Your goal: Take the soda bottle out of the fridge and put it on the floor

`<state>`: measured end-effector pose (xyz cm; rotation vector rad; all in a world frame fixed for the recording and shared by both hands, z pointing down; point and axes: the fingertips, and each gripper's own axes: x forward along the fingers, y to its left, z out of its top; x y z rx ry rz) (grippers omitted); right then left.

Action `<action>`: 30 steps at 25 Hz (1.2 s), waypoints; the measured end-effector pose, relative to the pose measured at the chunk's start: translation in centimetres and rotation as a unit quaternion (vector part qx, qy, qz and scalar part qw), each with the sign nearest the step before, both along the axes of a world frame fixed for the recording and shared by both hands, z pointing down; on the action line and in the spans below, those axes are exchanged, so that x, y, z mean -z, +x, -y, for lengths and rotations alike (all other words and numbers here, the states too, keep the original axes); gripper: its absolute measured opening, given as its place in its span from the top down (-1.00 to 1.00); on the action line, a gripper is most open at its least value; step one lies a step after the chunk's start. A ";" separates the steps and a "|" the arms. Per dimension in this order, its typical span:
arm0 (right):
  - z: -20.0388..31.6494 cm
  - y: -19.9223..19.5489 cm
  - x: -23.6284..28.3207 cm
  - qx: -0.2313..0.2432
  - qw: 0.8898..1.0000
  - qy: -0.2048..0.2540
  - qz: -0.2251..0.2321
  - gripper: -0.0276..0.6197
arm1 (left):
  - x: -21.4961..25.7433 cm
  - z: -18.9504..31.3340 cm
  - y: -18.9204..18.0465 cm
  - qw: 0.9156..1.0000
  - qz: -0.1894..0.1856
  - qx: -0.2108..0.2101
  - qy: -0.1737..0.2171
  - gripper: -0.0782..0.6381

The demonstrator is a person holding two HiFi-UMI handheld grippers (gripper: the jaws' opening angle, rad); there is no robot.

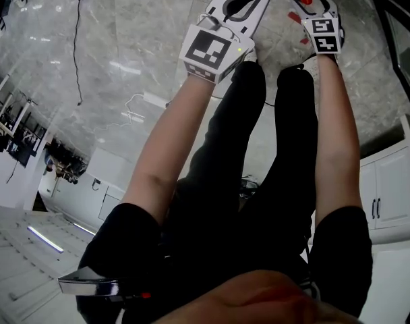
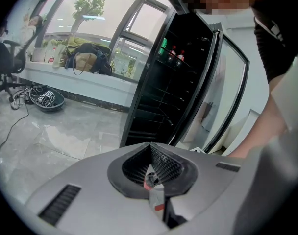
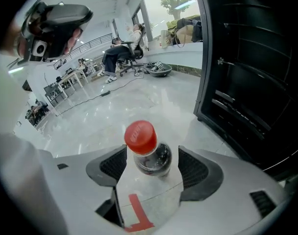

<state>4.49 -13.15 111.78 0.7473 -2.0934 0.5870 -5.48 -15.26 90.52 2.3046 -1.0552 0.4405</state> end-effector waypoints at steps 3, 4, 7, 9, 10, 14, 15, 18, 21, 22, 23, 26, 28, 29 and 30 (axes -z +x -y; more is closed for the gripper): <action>0.1 0.0 3.8 0.005 1.000 0.010 0.005 -0.03 | 2.6 0.1 -0.2 1.000 -0.002 0.009 0.006 0.78; 0.1 0.0 5.5 0.004 1.000 0.015 0.010 -0.03 | 3.7 0.1 -0.2 1.000 -0.002 0.011 0.009 0.78; 0.5 -0.2 12.0 -0.001 0.999 0.037 0.032 -0.03 | 7.7 -0.2 0.2 1.000 -0.005 0.012 0.017 0.78; 1.0 -0.5 17.2 -0.005 0.997 0.058 0.054 -0.03 | 10.6 -0.1 0.7 1.000 -0.008 0.009 0.025 0.78; 1.1 -0.7 20.0 -0.008 0.995 0.069 0.067 -0.03 | 12.2 -0.2 1.1 1.000 -0.010 0.008 0.029 0.78; 1.1 -1.5 32.2 -0.015 0.986 0.116 0.123 -0.03 | 20.0 -0.3 2.4 0.998 -0.020 -0.003 0.055 0.78; 1.0 -1.4 35.2 -0.019 0.983 0.124 0.134 -0.03 | 22.1 -0.4 2.7 0.998 -0.022 -0.007 0.064 0.78; 0.9 -0.8 43.7 -0.034 0.974 0.152 0.163 -0.03 | 28.7 -0.7 2.9 0.995 -0.030 -0.019 0.092 0.78; 0.5 -0.3 52.3 -0.042 0.963 0.186 0.190 -0.03 | 35.2 -1.4 2.8 0.992 -0.040 -0.026 0.115 0.78; 0.3 -0.2 55.1 -0.045 0.959 0.197 0.199 -0.03 | 37.3 -1.6 2.8 0.991 -0.042 -0.031 0.122 0.78; 0.2 -0.2 57.9 -0.047 0.954 0.209 0.208 -0.03 | 39.4 -1.8 2.8 0.990 -0.045 -0.036 0.130 0.78; -0.6 -0.3 65.5 -0.049 0.939 0.245 0.234 0.09 | 45.4 -2.6 3.0 0.984 -0.065 -0.056 0.154 0.78; -1.4 -0.7 69.9 -0.047 0.929 0.271 0.247 0.31 | 49.2 -3.1 3.0 0.979 -0.077 -0.070 0.174 0.78; -1.8 -1.0 71.8 -0.046 0.924 0.282 0.253 0.40 | 51.0 -3.3 2.8 0.977 -0.081 -0.076 0.183 0.78; -2.1 -1.3 73.7 -0.046 0.920 0.290 0.259 0.48 | 52.6 -3.4 2.6 0.975 -0.084 -0.081 0.191 0.78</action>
